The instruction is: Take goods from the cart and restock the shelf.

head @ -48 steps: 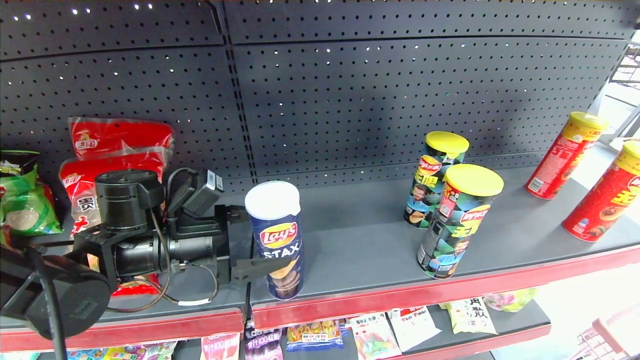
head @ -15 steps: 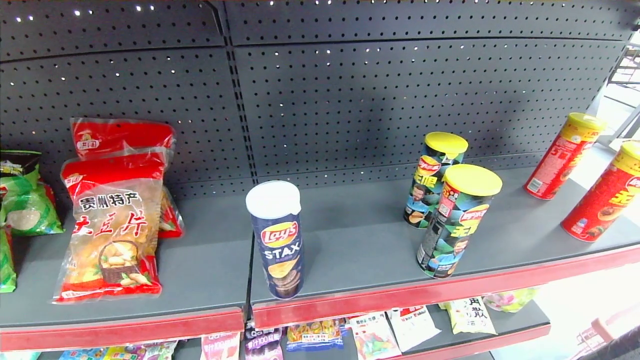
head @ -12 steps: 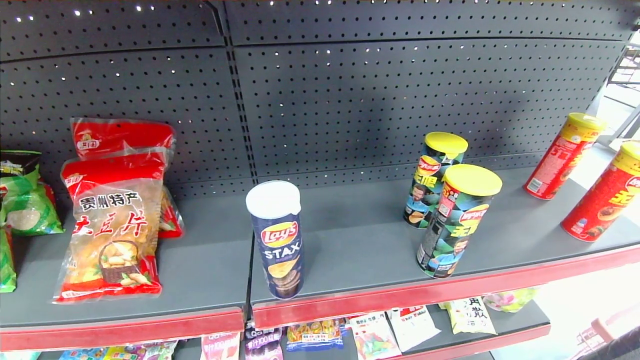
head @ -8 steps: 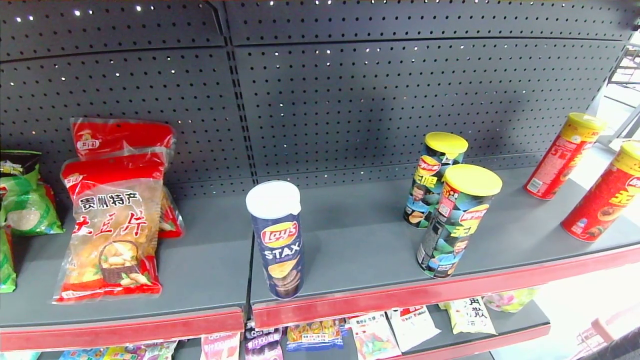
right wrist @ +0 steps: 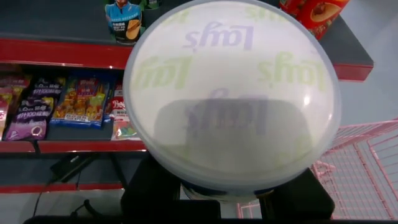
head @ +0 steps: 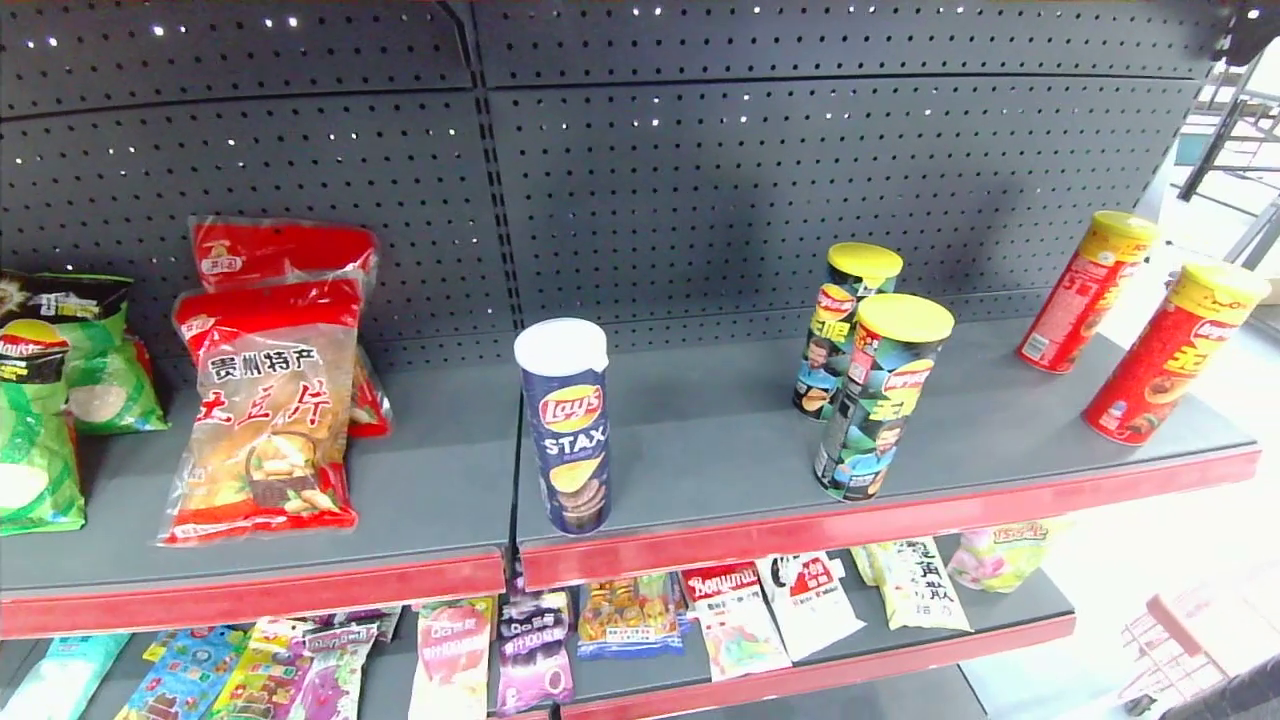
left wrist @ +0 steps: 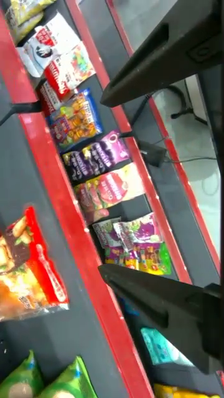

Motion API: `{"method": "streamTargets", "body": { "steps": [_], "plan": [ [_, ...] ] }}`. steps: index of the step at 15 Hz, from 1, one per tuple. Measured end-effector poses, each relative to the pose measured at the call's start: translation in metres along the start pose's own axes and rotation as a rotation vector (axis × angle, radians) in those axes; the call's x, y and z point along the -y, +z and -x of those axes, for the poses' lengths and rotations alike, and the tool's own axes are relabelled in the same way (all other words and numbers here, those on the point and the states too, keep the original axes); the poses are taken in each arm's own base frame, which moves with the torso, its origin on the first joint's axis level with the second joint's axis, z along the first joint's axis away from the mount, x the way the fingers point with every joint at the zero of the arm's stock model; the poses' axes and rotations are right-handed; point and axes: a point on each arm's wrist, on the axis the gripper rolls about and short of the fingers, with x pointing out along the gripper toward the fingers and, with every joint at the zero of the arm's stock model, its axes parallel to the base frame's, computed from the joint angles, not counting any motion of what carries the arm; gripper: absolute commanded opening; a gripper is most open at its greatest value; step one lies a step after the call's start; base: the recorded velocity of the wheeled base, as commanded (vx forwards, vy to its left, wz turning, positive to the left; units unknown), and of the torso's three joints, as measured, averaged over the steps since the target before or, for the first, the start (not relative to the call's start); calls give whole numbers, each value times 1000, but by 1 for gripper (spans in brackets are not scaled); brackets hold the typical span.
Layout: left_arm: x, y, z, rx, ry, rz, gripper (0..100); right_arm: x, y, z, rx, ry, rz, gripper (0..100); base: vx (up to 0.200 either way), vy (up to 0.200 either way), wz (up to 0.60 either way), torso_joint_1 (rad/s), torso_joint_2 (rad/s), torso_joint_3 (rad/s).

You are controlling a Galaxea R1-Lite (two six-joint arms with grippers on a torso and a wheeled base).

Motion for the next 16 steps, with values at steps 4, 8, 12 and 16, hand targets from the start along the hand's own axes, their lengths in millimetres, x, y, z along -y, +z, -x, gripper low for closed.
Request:
{"method": "streamTargets", "body": {
  "steps": [4,8,12,16],
  "plan": [
    [0,-2,1,9,2,-3,100,0,-1,0,-5,-5,14,0,0,0,600,13,1,-2],
    [1,-3,3,25,4,-13,100,0,-1,0,-3,-1,14,0,0,0,450,5,3,1],
    [2,-10,5,47,13,-40,100,0,2,-1,6,24,20,0,0,0,0,0,0,0],
    [5,-22,1,66,11,18,100,3,50,-6,87,233,22,0,0,0,0,0,0,0]
  ]
}}
